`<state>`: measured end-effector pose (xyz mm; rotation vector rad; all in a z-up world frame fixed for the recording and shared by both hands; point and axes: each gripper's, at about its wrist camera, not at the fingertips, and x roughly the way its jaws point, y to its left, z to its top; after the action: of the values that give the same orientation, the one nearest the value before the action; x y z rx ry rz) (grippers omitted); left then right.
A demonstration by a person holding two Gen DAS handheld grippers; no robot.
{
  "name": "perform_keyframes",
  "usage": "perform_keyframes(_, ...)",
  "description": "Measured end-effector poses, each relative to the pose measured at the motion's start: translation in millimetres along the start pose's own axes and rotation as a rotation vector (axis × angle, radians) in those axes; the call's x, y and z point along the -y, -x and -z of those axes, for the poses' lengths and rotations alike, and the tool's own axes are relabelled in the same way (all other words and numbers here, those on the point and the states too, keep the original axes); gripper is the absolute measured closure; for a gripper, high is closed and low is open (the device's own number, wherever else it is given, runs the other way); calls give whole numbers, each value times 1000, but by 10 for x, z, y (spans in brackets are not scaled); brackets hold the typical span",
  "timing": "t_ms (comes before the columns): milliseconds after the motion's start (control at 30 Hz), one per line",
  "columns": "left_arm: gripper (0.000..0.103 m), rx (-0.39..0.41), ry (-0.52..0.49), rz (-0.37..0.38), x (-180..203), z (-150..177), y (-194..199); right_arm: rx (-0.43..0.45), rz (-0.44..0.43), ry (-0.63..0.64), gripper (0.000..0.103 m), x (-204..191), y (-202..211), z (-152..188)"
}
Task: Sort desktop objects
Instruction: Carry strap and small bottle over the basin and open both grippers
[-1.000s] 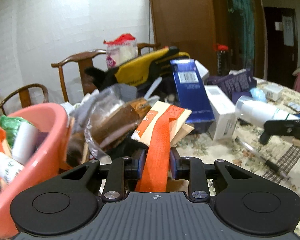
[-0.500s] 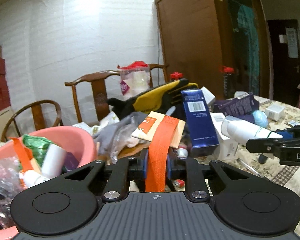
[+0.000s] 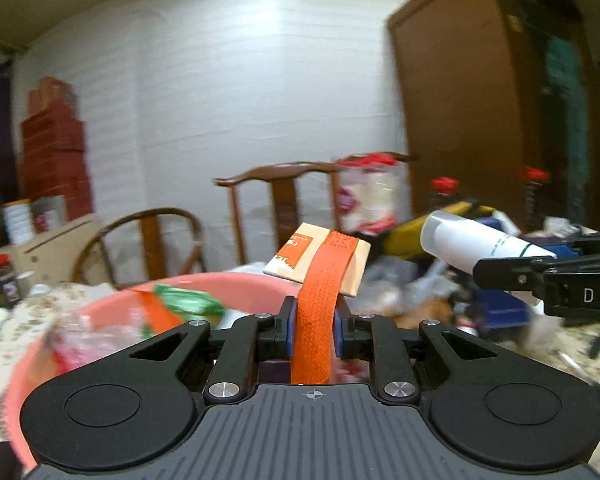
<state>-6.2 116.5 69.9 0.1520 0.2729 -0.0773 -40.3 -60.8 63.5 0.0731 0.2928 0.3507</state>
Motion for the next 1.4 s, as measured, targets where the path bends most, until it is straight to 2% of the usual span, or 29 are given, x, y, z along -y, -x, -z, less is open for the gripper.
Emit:
perform_keyframes(200,88,-6,59,-123,-510,-14,35,-20,-96,68,65,-537,-462,-190)
perform_keyframes(367,87,-43,81,-193,-851,59,-14,-62,-140,111,65,-938,-934,-258)
perform_keyframes(667,85,-94,122,-261,-1186,246,-237,-153,-160,170,65,-1477,-1564,-137)
perform_keyframes(867,82,-136,152,-290,-1296,377,-310,-206,-74,275,65,-1764,-1761,37)
perform_keyframes(933,75,-147,166,-294,-1318,408,-325,-216,-48,307,64,-1834,-1803,88)
perform_keyframes(1000,72,-152,166,-320,-1323,433,-345,-212,-12,338,57,-1882,-1787,104)
perform_keyframes(1033,65,-152,167,-328,-1321,446,-339,-215,1,359,41,-1907,-1790,115)
perform_keyframes(1133,58,-149,177,-343,-1335,466,-306,-209,63,404,21,-1957,-1773,162)
perform_keyframes(1167,52,-145,182,-351,-1334,466,-282,-206,89,422,15,-1972,-1765,182)
perform_keyframes(1200,42,-140,187,-362,-1343,464,-257,-197,105,434,14,-1971,-1743,199)
perform_keyframes(1267,29,-123,187,-391,-1336,457,-193,-172,127,434,9,-1943,-1671,214)
perform_keyframes(1300,18,-114,189,-402,-1342,453,-162,-171,134,424,8,-1918,-1646,211)
perform_keyframes(1367,0,-82,213,-393,-1351,437,-75,-190,115,395,0,-1828,-1603,197)
perform_keyframes(1400,0,-61,224,-380,-1344,427,-25,-200,73,377,0,-1787,-1571,200)
